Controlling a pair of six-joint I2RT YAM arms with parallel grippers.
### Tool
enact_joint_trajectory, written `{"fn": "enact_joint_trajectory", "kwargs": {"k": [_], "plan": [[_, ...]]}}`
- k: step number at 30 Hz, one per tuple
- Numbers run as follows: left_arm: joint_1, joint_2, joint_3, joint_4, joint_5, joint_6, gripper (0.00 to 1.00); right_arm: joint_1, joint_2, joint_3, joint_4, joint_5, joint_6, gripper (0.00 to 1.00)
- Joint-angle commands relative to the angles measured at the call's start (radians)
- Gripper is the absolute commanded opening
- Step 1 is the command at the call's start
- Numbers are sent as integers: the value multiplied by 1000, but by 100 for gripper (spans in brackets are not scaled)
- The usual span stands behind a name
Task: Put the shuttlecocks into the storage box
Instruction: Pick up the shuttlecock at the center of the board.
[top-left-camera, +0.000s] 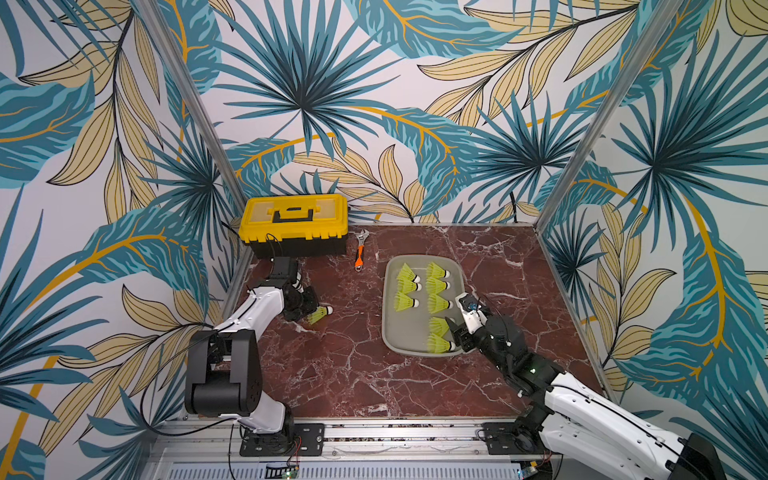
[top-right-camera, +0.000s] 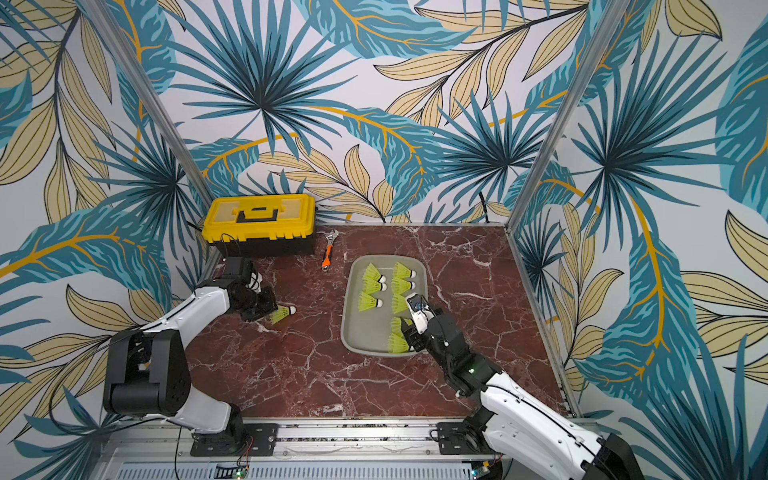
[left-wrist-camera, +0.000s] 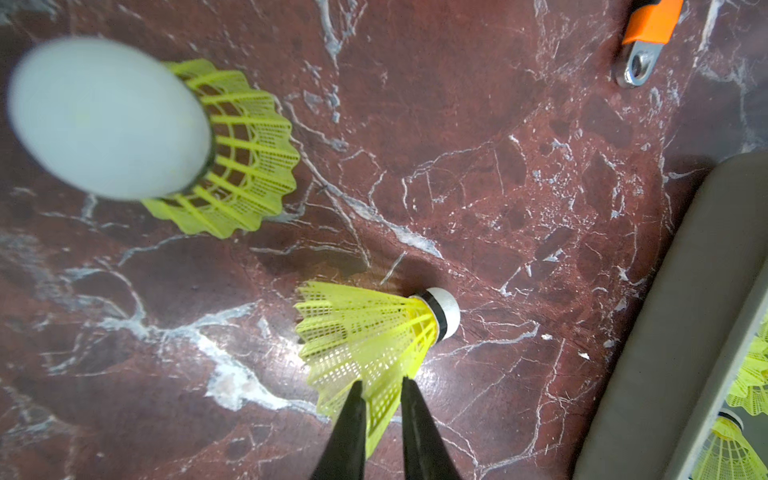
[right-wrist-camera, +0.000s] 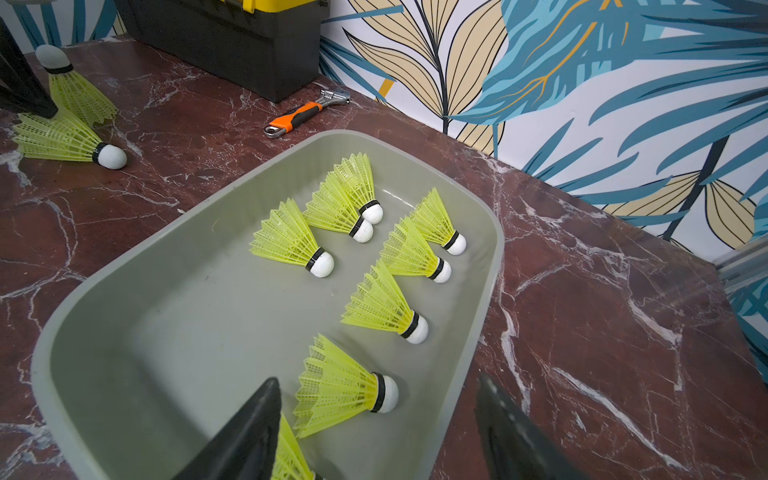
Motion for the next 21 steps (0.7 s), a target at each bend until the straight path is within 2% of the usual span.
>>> {"fn": "enact_joint_trajectory", "kwargs": {"k": [1, 4, 8, 14, 16, 21], "plan": [[8, -10, -33, 10, 14, 0, 12, 3, -8, 2, -19, -10, 13, 74], [8, -17, -34, 15, 21, -4, 4, 3, -9, 4, -21, -14, 14, 74], [8, -67, -32, 13, 64, -12, 0, 3, -11, 13, -27, -34, 8, 74], [-3, -212, -35, 53, 280, -71, 0, 4, 6, 42, -19, -138, -30, 74], [-34, -234, -6, 37, 325, -80, 0, 4, 25, 52, -4, -188, -52, 73], [-177, -255, 66, 26, 345, -127, 0, 3, 97, 93, 29, -290, -112, 73]]}}
